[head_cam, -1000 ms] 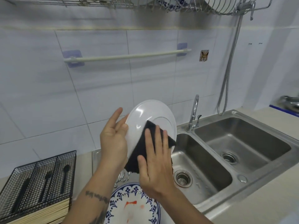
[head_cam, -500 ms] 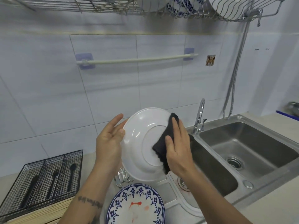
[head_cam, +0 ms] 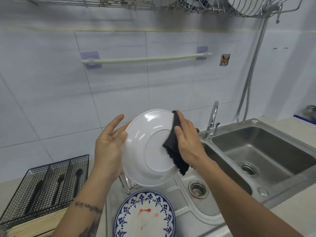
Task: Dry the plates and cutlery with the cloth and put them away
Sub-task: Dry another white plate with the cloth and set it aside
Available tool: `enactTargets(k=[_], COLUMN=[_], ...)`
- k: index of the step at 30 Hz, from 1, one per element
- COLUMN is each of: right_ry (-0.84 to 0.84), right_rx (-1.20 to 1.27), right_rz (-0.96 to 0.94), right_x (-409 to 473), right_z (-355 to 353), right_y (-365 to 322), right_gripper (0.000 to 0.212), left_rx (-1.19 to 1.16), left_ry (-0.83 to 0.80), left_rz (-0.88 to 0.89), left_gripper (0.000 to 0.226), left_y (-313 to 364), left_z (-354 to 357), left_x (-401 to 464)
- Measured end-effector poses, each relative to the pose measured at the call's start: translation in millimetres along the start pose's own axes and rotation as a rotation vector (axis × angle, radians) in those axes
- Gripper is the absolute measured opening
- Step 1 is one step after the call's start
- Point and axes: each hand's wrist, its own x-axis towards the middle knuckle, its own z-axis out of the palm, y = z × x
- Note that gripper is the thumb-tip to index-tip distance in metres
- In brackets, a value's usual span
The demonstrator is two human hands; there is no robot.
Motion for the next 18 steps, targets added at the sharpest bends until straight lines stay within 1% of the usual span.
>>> enactTargets(k=[2,4,6,9,11,12,14,15,16,18], right_ry=[-0.029,0.014,0.075,0.141,0.164,0.168,0.141,0.114,0.083,0.023], right_rx=[0.104,0.188,0.237,0.288,0.248,0.216,0.148,0.112,0.081,0.047], right_rz=[0.029,0.034,-0.004,-0.088,-0.163,-0.208,-0.304,-0.354,-0.399,-0.46], right_x=[-7.7,-13.9,-19.3,-25.9,-30.3,-33.2,-39.1,-42.5,-45.8,-51.8], right_z=[3.7,7.2,10.0,13.5,15.3,16.0,16.8,16.8,16.4,13.3], right_y=[2.6,1.1,-3.5,-11.9,-15.3,-15.8,-14.4,-12.1,-8.7,0.6], right_gripper=[0.051,0.051,0.05,0.048,0.048,0.048,0.044,0.041,0.037,0.032], left_rx=[0.077,0.169,0.214,0.178,0.077,-0.002,-0.164,-0.229,-0.271,-0.29], left_ry=[0.0,0.023,0.079,0.193,0.283,0.323,0.38,0.404,0.428,0.477], left_rz=[0.029,0.06,0.074,0.095,0.083,0.048,-0.075,-0.148,-0.221,-0.348], left_gripper=[0.049,0.051,0.05,0.045,0.04,0.035,0.025,0.024,0.03,0.053], left_y=[-0.1,-1.7,-5.2,-14.2,-22.0,-25.8,-31.3,-33.1,-34.9,-37.7], left_z=[-10.4,-17.1,-21.1,-19.1,-11.6,-7.1,0.1,2.5,3.2,2.1], left_x=[4.8,10.3,16.3,23.5,24.3,24.0,24.4,25.2,25.3,23.2])
